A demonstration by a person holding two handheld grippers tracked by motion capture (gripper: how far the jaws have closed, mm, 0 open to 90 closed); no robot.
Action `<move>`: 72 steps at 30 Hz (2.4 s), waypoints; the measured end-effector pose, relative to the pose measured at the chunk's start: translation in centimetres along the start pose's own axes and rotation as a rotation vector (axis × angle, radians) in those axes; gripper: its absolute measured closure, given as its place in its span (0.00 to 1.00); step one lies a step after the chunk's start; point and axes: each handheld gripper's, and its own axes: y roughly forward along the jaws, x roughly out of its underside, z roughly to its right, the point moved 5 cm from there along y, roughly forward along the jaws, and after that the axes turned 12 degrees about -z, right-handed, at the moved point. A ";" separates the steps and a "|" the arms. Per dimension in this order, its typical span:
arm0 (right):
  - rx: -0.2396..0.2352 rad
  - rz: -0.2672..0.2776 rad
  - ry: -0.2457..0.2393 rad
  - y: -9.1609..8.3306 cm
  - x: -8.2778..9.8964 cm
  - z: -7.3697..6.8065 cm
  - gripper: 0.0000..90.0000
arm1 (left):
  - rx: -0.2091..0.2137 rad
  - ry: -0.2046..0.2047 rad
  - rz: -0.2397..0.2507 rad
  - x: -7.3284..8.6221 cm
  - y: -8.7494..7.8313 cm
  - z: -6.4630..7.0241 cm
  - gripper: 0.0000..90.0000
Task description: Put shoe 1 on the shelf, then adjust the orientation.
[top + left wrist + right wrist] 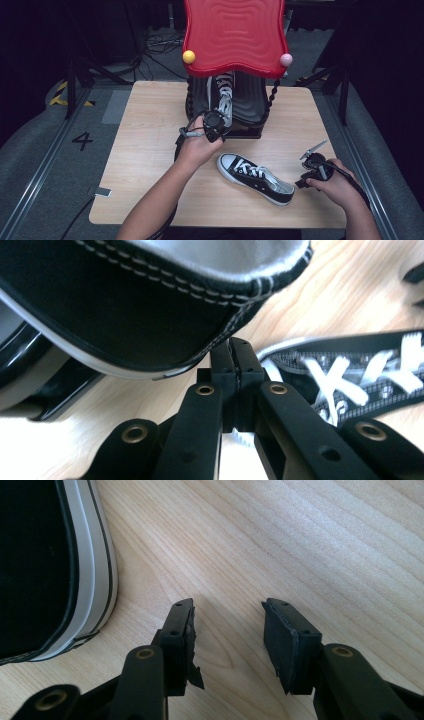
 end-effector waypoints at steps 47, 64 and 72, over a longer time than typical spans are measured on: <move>0.007 0.016 -0.002 -0.4 0.2 0.2 0.62 | -0.035 0.014 0.067 -4.8 -3.1 -1.7 1.00; 0.015 0.068 -0.039 -2.9 -0.6 -1.2 0.68 | -0.054 0.071 -0.145 2.1 -5.4 -1.3 0.85; -0.022 0.124 -0.040 -4.5 -1.4 -2.3 0.76 | -0.035 0.010 -0.166 6.8 -4.8 -2.4 0.81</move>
